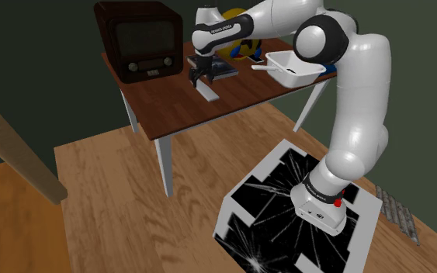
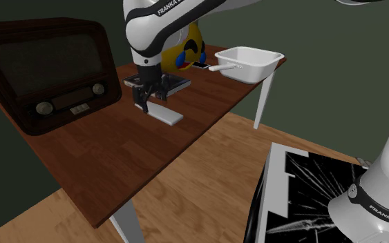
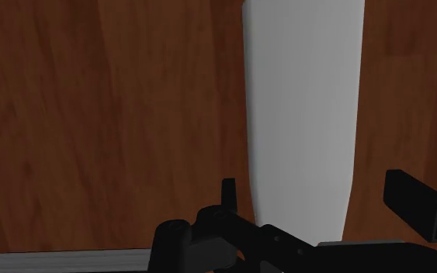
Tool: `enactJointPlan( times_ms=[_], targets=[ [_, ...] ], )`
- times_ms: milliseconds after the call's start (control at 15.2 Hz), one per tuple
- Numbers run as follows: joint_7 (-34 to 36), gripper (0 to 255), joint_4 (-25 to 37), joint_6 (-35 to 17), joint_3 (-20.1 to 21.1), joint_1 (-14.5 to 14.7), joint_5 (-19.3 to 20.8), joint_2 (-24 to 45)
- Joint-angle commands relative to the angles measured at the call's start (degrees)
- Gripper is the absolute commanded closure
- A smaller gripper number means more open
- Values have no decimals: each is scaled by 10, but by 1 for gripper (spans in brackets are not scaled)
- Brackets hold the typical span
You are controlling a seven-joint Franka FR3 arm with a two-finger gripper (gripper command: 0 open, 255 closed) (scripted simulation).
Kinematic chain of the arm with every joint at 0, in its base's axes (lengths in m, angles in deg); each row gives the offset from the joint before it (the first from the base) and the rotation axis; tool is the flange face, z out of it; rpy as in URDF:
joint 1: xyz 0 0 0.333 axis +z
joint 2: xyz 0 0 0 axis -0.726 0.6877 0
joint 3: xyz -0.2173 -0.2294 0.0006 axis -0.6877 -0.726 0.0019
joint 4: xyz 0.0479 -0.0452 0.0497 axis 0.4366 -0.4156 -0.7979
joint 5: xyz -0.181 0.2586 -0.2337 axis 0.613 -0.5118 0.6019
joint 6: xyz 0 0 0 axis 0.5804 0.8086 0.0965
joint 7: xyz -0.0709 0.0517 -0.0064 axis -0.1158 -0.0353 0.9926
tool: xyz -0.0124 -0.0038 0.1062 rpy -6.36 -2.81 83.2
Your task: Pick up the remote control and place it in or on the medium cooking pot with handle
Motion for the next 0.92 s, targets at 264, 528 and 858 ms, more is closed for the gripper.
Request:
enactJointPlan(
  times_ms=[264,528,858],
  targets=[
    [0,0,-13,-22,-1,0,1,9],
    [0,0,-13,-22,-1,0,1,9],
    [0,255,-13,-22,-1,0,1,9]
  ],
)
